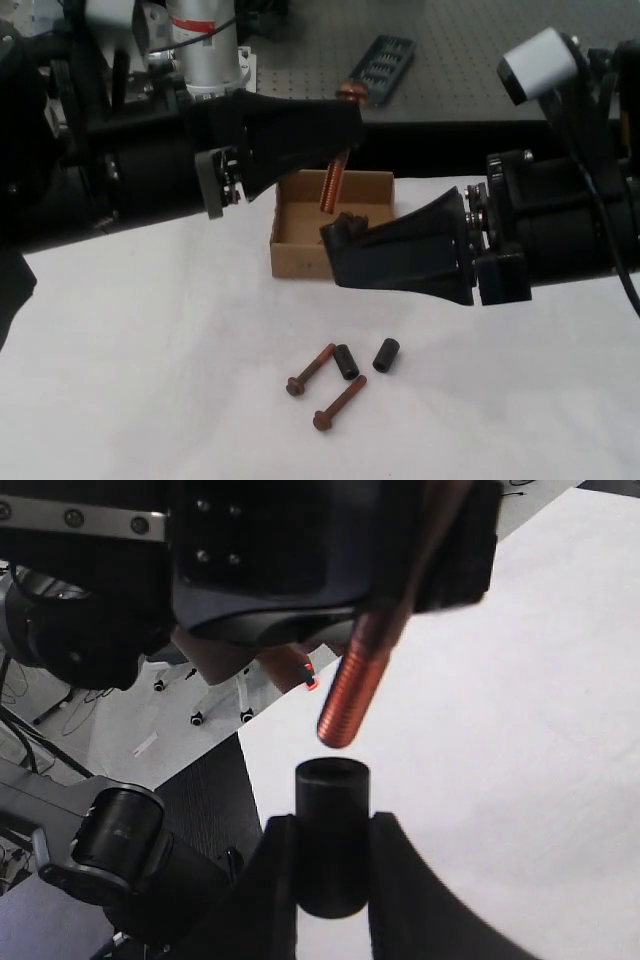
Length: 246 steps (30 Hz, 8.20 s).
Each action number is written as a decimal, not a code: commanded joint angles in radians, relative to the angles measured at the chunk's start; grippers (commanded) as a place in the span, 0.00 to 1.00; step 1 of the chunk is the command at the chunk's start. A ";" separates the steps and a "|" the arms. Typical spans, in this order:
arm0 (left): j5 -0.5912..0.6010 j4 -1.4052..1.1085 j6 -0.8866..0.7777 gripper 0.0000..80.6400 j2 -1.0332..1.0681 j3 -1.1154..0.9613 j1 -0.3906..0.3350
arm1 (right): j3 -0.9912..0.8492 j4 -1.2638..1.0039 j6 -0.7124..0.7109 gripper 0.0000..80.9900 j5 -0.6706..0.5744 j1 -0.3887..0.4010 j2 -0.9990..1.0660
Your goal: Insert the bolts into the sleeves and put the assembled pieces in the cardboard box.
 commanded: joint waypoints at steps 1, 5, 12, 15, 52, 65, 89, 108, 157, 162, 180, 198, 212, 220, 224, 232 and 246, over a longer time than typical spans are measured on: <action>0.016 -0.029 -0.015 0.01 -0.012 -0.004 0.002 | 0.000 -0.013 0.008 0.03 -0.009 0.002 0.000; 0.016 -0.029 -0.036 0.01 -0.012 -0.004 0.002 | 0.000 -0.027 0.008 0.03 -0.009 0.002 0.000; -0.001 -0.029 -0.036 0.01 -0.012 -0.004 0.002 | 0.000 -0.058 0.022 0.03 -0.009 0.002 0.000; -0.011 -0.029 -0.036 0.01 -0.012 -0.004 -0.005 | 0.000 -0.058 0.022 0.03 -0.009 0.002 0.000; -0.141 0.002 0.107 0.01 -0.012 -0.004 -0.074 | 0.000 0.005 0.033 0.03 -0.099 -0.056 -0.005; -0.141 0.000 0.115 0.01 -0.012 -0.004 -0.074 | 0.000 0.072 -0.016 0.03 -0.177 -0.056 -0.002; -0.024 -0.052 -0.006 0.01 -0.012 -0.004 -0.076 | 0.000 -0.006 -0.032 0.03 -0.308 -0.056 -0.002; -0.007 -0.144 -0.056 0.01 -0.012 -0.004 -0.116 | 0.000 -0.048 -0.030 0.03 -0.350 -0.056 0.000; 0.103 -0.155 -0.086 0.01 -0.012 -0.004 -0.148 | 0.000 -0.041 0.001 0.03 -0.372 -0.126 -0.005; 0.101 -0.143 -0.062 0.01 -0.012 -0.004 -0.148 | 0.000 -0.032 0.007 0.03 -0.375 -0.141 -0.005; 0.002 -0.090 0.039 0.01 0.012 -0.004 -0.148 | 0.000 0.076 -0.057 0.03 -0.417 -0.138 -0.005; -0.029 -0.121 0.011 0.01 0.039 -0.006 -0.148 | 0.000 0.076 -0.054 0.03 -0.443 -0.138 -0.005; -0.026 -0.027 0.086 0.01 0.039 -0.006 -0.088 | 0.000 0.149 -0.088 0.03 -0.427 -0.141 -0.035; -0.054 0.370 0.330 0.01 0.039 -0.006 0.002 | 0.000 0.406 -0.244 0.03 -0.214 -0.141 -0.121; -0.190 0.630 0.490 0.01 0.039 -0.006 0.002 | 0.000 0.562 -0.308 0.03 -0.030 -0.141 -0.161; -0.563 0.988 0.716 0.01 0.078 -0.006 0.002 | 0.000 0.660 -0.327 0.03 0.053 -0.141 -0.189; -0.567 1.007 0.759 0.01 0.346 -0.007 0.002 | 0.000 0.661 -0.299 0.03 0.051 -0.141 -0.189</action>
